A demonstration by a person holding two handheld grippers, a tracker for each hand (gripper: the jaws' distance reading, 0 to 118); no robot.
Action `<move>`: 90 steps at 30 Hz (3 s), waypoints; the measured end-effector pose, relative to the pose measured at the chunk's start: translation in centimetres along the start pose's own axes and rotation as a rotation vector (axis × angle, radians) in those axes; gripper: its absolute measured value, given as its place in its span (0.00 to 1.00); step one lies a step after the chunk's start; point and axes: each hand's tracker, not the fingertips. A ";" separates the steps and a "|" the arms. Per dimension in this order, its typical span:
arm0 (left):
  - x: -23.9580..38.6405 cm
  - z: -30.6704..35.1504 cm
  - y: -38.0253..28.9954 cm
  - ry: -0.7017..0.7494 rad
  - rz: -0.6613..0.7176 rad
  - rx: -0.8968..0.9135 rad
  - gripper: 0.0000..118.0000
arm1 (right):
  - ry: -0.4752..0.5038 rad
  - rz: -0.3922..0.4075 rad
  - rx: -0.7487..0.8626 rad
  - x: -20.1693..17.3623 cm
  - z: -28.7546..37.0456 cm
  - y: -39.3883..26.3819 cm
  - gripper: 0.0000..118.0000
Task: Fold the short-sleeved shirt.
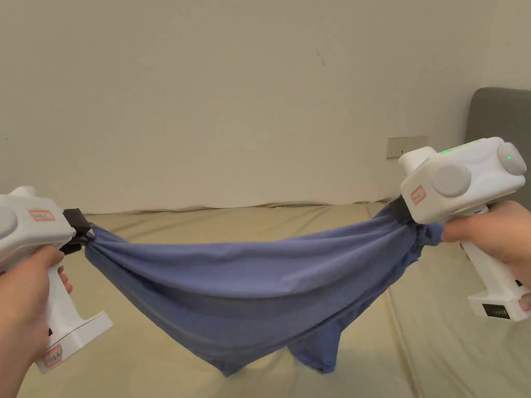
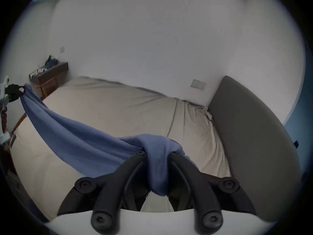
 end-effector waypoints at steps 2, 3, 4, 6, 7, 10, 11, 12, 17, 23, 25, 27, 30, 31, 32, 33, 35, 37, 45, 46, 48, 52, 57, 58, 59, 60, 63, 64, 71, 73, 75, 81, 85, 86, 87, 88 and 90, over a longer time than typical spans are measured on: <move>-1.8 -1.2 -2.7 -0.001 0.024 -0.067 0.00 | 0.045 0.011 -0.028 -1.1 -1.3 -3.4 0.15; -2.7 -1.6 -4.1 0.008 0.003 -0.102 0.00 | 0.064 0.014 -0.047 -1.6 -1.8 -5.3 0.15; -3.5 -1.7 -5.4 0.009 -0.009 -0.124 0.00 | 0.075 0.013 -0.059 -2.0 -2.0 -7.0 0.15; -5.0 -1.2 -8.4 0.016 -0.059 -0.150 0.00 | 0.100 -0.003 -0.082 -2.3 -3.0 -11.1 0.15; -5.6 -0.6 -9.8 0.026 -0.069 -0.158 0.00 | 0.113 -0.009 -0.092 -2.5 -2.9 -13.0 0.15; -8.4 1.1 -13.3 0.041 -0.055 -0.231 0.00 | 0.151 -0.027 -0.135 -3.3 -2.0 -19.1 0.15; -9.4 1.9 -14.4 0.056 -0.036 -0.260 0.00 | 0.160 -0.015 -0.150 -3.7 -1.6 -21.0 0.15; -10.3 2.6 -15.4 0.080 -0.002 -0.285 0.00 | 0.171 -0.007 -0.172 -4.0 -1.0 -22.8 0.15; -13.0 6.8 -18.7 0.032 0.006 -0.334 0.00 | 0.291 -0.160 -0.226 -4.6 3.5 -29.3 0.15; -16.1 10.1 -20.4 0.060 -0.041 -0.362 0.00 | 0.333 -0.245 -0.316 -5.2 8.6 -34.0 0.15; -17.6 10.6 -21.2 0.073 -0.001 -0.404 0.00 | 0.327 -0.236 -0.360 -5.4 8.9 -35.5 0.15; -18.9 10.7 -22.4 0.097 0.007 -0.436 0.00 | 0.320 -0.269 -0.421 -5.6 8.6 -37.0 0.15; -20.3 10.3 -24.0 0.137 -0.013 -0.477 0.00 | 0.331 -0.347 -0.494 -5.5 7.3 -38.8 0.15; -20.7 9.8 -24.5 0.156 -0.013 -0.494 0.00 | 0.321 -0.352 -0.504 -5.6 6.9 -39.2 0.15; -21.3 9.3 -24.9 0.191 -0.028 -0.507 0.00 | 0.315 -0.346 -0.514 -5.7 6.4 -39.4 0.15; -21.9 8.7 -25.5 0.215 -0.038 -0.525 0.00 | 0.315 -0.335 -0.535 -5.9 5.9 -39.7 0.15; -23.0 7.6 -26.4 0.247 -0.047 -0.573 0.00 | 0.304 -0.294 -0.562 -6.5 5.1 -40.1 0.15; -23.8 6.9 -27.4 0.287 -0.065 -0.608 0.00 | 0.276 -0.249 -0.587 -7.0 4.4 -40.5 0.15; -22.3 8.0 -26.9 0.213 -0.030 -0.534 0.86 | 0.265 -0.024 -0.465 -9.5 5.6 -40.3 0.85; -21.9 9.1 -26.1 0.188 0.011 -0.522 1.00 | 0.245 -0.019 -0.413 -9.2 6.9 -39.8 1.00; -20.6 13.1 -24.1 0.033 0.062 -0.308 1.00 | 0.199 -0.125 -0.192 -7.8 11.2 -37.6 1.00; -17.7 19.7 -22.7 -0.070 0.071 -0.119 1.00 | 0.263 -0.282 0.031 -4.8 17.0 -32.6 1.00; -17.5 21.0 -25.0 0.080 -0.025 -0.238 1.00 | 0.244 -0.298 0.169 -7.9 20.1 -28.4 1.00; -17.2 21.3 -25.9 0.087 -0.036 -0.238 0.94 | 0.242 -0.289 0.162 -8.6 19.5 -28.4 0.98; -16.9 21.1 -26.6 0.094 -0.058 -0.263 0.68 | 0.206 -0.246 0.190 -9.6 19.3 -28.4 0.84; -16.5 20.7 -27.4 0.131 -0.086 -0.299 0.05 | 0.164 -0.193 0.202 -10.7 19.1 -28.1 0.28; -16.6 19.4 -28.3 0.156 -0.154 -0.353 0.00 | 0.135 -0.130 0.207 -12.9 18.2 -28.4 0.02; -16.7 18.9 -28.3 0.169 -0.157 -0.347 0.00 | 0.172 -0.127 0.196 -13.2 17.9 -28.4 0.02; -18.4 11.7 -26.4 0.330 -0.343 -0.310 1.00 | 0.232 -0.192 0.165 -11.9 16.4 -28.4 0.02; -19.8 7.6 -26.7 0.353 -0.385 -0.349 1.00 | 0.231 -0.199 0.139 -11.4 15.6 -28.6 0.02; -20.5 4.9 -27.2 0.389 -0.406 -0.441 1.00 | 0.217 -0.197 0.112 -11.4 14.8 -28.6 0.02; -22.0 1.4 -29.7 0.371 -0.425 -0.546 0.70 | 0.201 -0.197 0.050 -10.6 11.7 -28.8 0.02; -20.8 4.6 -28.3 0.237 -0.310 -0.486 0.05 | 0.172 -0.106 -0.048 -10.1 7.0 -28.0 0.02; -20.2 5.1 -28.3 0.210 -0.309 -0.470 0.05 | 0.169 -0.071 -0.053 -10.1 5.6 -27.3 0.02; -18.8 6.2 -27.7 0.208 -0.339 -0.460 0.05 | 0.168 -0.062 -0.057 -9.7 3.9 -26.7 0.02; -18.4 6.8 -27.3 0.242 -0.430 -0.418 0.05 | 0.168 -0.064 -0.061 -9.2 2.1 -26.1 0.02; -17.5 8.0 -27.3 0.186 -0.413 -0.405 0.05 | 0.196 -0.064 -0.085 -8.0 -2.3 -24.9 0.09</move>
